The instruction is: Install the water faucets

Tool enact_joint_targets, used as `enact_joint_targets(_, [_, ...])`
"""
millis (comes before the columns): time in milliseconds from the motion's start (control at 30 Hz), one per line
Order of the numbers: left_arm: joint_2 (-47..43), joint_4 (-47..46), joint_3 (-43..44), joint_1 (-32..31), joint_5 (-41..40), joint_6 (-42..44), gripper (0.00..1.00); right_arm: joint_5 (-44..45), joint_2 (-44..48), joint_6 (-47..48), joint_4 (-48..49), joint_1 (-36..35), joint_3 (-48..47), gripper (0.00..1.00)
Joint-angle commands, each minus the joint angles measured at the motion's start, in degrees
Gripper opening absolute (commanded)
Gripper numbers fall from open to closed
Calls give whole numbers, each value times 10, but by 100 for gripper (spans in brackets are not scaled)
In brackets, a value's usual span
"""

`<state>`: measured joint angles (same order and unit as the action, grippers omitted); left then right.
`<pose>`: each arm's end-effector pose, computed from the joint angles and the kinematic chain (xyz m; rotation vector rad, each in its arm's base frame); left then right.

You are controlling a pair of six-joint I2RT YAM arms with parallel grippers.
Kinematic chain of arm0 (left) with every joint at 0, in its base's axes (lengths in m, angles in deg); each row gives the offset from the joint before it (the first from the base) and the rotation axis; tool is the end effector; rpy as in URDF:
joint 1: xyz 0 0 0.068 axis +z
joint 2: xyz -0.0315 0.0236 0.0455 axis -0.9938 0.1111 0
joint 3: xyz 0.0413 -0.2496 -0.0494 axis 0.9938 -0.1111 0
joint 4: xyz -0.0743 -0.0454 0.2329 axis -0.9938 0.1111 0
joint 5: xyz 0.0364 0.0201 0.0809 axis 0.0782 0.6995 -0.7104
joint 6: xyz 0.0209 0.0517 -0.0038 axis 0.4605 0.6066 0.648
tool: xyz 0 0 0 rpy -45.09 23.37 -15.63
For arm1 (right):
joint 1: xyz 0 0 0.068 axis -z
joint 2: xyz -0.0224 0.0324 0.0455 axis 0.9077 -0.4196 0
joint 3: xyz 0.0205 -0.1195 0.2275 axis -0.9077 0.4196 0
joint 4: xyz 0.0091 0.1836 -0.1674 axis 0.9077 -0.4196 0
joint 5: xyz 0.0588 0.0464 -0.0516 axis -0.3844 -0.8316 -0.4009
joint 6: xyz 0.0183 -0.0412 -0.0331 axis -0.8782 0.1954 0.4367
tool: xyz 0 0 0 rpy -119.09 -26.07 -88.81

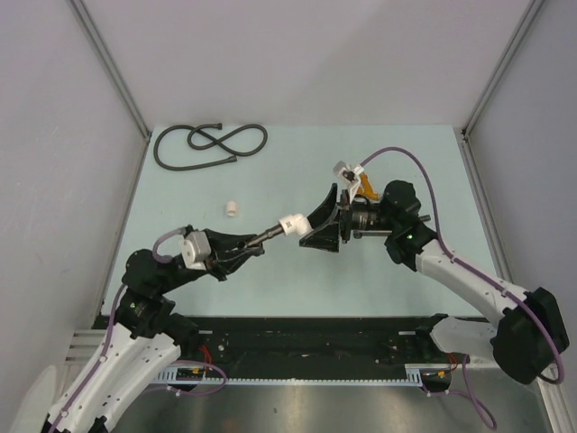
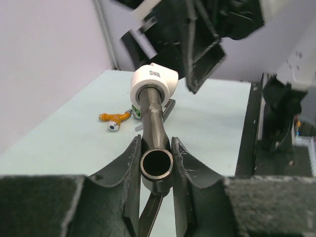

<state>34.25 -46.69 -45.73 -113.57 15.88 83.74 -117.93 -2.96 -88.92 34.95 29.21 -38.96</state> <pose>0.0858 -0.0773 0.3235 0.9500 1.1203 -0.8340 0.1942 0.1808 0.3183 -0.9361 1.5254 1.6351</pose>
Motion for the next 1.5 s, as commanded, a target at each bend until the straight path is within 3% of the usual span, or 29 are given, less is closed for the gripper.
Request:
enact_joint_targets(0, [13, -65, 11, 1, -135, -251, 0, 80, 72, 119, -88, 16, -25, 84])
enact_joint_targets(233, [60, -88, 6, 2, -137, -462, 0, 203, 155, 365, -209, -6, -22, 93])
enact_joint_targets(400, [98, -138, 4, 15, -73, -539, 0, 236, 187, 505, -199, -35, 20, 94])
enact_joint_targets(633, [155, -221, -7, 40, 21, -658, 0, 270, 189, 566, -190, -70, 37, 95])
enact_joint_targets(933, [189, -241, 4, 41, 69, -682, 0, 256, 178, 564, -160, -76, 37, 91])
enact_joint_targets(1033, [194, -244, 7, 41, 80, -685, 0, 234, 168, 552, -145, -76, 37, 83])
enact_joint_targets(1133, [198, -245, 10, 41, 87, -683, 0, 207, 159, 534, -129, -77, 36, 66])
enact_joint_targets(1167, [199, -245, 10, 41, 88, -682, 0, 201, 156, 529, -120, -76, 36, 52])
enact_joint_targets(1233, [202, -240, 15, 42, 90, -673, 0, 182, 152, 511, -108, -76, 36, 36])
enact_joint_targets(1267, [204, -230, 17, 42, 90, -667, 0, 174, 150, 504, -104, -77, 36, 20])
enact_joint_targets(1333, [205, -212, 31, 42, 93, -629, 0, 154, 148, 477, -90, -77, 36, 4])
enact_joint_targets(1367, [204, -185, 39, 42, 94, -607, 0, 142, 147, 464, -83, -75, 37, 0])
enact_joint_targets(1467, [187, -106, 78, 42, 88, -468, 1, 121, 134, 395, -42, -70, 36, 0])
